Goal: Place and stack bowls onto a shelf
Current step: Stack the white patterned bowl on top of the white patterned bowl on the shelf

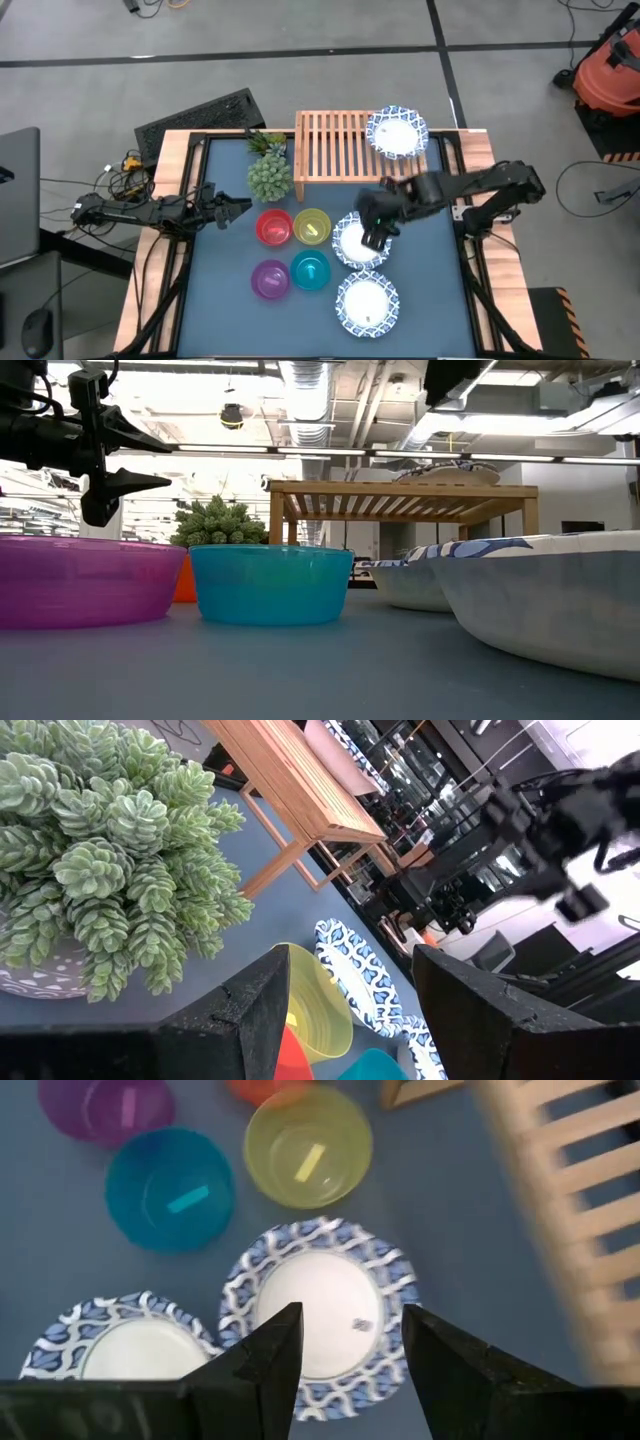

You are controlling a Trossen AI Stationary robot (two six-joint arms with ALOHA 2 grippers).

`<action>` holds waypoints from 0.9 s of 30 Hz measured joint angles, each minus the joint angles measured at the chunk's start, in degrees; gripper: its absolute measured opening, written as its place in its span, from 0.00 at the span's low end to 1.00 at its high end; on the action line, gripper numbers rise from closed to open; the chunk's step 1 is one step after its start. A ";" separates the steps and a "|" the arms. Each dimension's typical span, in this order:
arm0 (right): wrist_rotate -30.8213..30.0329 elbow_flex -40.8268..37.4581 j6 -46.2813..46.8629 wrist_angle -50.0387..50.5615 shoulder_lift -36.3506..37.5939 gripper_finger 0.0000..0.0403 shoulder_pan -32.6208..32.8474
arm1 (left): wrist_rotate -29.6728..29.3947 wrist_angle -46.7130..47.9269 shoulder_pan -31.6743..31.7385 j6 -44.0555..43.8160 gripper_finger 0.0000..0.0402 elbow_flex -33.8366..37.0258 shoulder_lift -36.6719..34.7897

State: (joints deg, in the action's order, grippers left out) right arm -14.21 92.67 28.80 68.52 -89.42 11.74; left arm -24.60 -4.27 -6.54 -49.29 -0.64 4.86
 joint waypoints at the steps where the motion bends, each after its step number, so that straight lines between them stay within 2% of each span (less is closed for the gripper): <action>1: -0.33 -1.67 1.10 -1.58 -0.01 0.49 0.79 | 0.00 0.00 0.01 0.00 0.49 -0.01 0.00; 9: -0.97 -12.17 7.61 -10.72 0.05 0.49 4.18 | 0.02 0.00 0.01 0.00 0.49 0.01 0.00; 21: -1.02 -21.11 3.33 -20.11 0.04 0.49 6.78 | 0.83 0.00 0.00 -0.01 0.49 0.01 0.02; 24: -1.70 -22.53 5.60 -16.86 -1.90 0.48 7.15 | 0.84 0.01 0.00 -0.01 0.49 0.01 0.00; 27: -2.58 -22.77 14.54 -9.44 -3.91 0.48 7.09 | 0.99 0.01 0.00 -0.01 0.49 0.01 0.01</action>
State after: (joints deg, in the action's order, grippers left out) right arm -16.79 69.90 43.34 59.09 -93.32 18.83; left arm -23.61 -4.27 -6.54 -49.30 -0.63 4.87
